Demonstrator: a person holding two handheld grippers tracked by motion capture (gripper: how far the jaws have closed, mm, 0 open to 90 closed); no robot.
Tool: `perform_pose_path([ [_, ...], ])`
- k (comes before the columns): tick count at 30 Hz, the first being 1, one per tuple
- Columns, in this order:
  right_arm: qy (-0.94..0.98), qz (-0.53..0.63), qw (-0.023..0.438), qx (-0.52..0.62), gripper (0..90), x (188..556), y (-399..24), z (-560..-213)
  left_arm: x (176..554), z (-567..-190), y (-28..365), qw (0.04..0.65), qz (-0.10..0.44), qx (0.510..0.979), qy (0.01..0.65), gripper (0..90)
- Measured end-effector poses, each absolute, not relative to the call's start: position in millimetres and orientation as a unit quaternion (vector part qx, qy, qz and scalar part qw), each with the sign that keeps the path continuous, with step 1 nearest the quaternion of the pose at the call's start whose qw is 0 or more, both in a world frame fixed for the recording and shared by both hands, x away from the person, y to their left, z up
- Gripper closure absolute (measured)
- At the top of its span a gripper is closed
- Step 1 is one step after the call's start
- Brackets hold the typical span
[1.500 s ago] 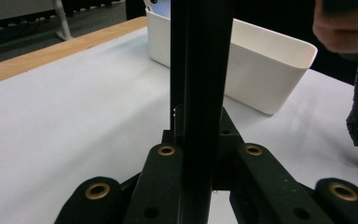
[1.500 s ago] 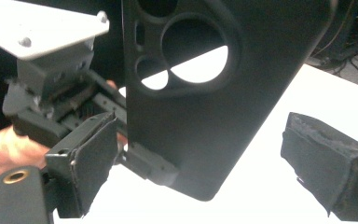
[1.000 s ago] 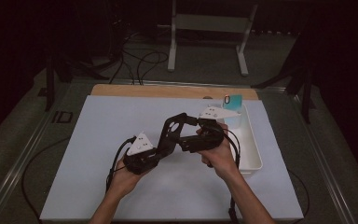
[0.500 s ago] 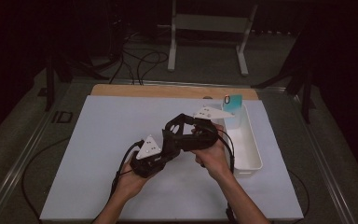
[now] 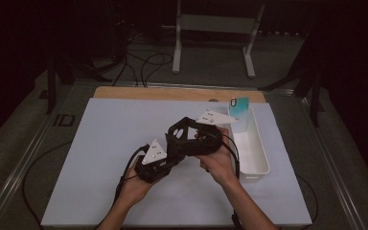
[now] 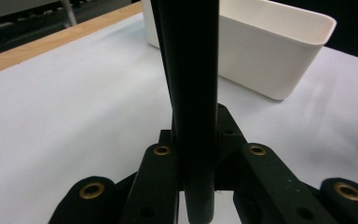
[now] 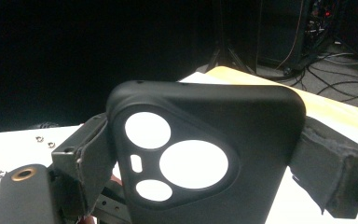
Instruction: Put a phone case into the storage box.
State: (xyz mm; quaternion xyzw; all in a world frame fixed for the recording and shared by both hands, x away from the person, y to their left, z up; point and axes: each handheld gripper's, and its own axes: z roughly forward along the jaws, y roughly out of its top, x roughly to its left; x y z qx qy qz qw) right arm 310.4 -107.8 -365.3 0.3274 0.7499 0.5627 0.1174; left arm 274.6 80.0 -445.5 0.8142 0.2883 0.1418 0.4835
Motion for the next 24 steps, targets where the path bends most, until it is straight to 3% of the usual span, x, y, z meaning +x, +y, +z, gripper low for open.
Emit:
perform_pose_path([
  [4,0.747,0.567,0.111,0.329,13.8,310,-108,-365,275,-445,81,0.483,0.142,0.815,0.288,74.0],
  [9,0.744,0.570,0.114,0.328,13.8,310,-108,-365,275,-443,84,0.486,0.142,0.813,0.288,56.0],
  [16,0.743,0.571,0.114,0.329,13.8,310,-110,-365,271,-439,88,0.492,0.164,0.799,0.304,14.6],
  [18,0.742,0.573,0.114,0.329,13.8,310,-110,-365,271,-439,88,0.492,0.164,0.799,0.304,14.6],
  [19,0.743,0.570,0.117,0.331,13.8,310,-110,-365,270,-435,95,0.493,0.187,0.784,0.327,7.6],
  [24,0.741,0.571,0.120,0.334,13.9,311,-113,-365,269,-430,113,0.513,0.199,0.762,0.342,3.5],
])
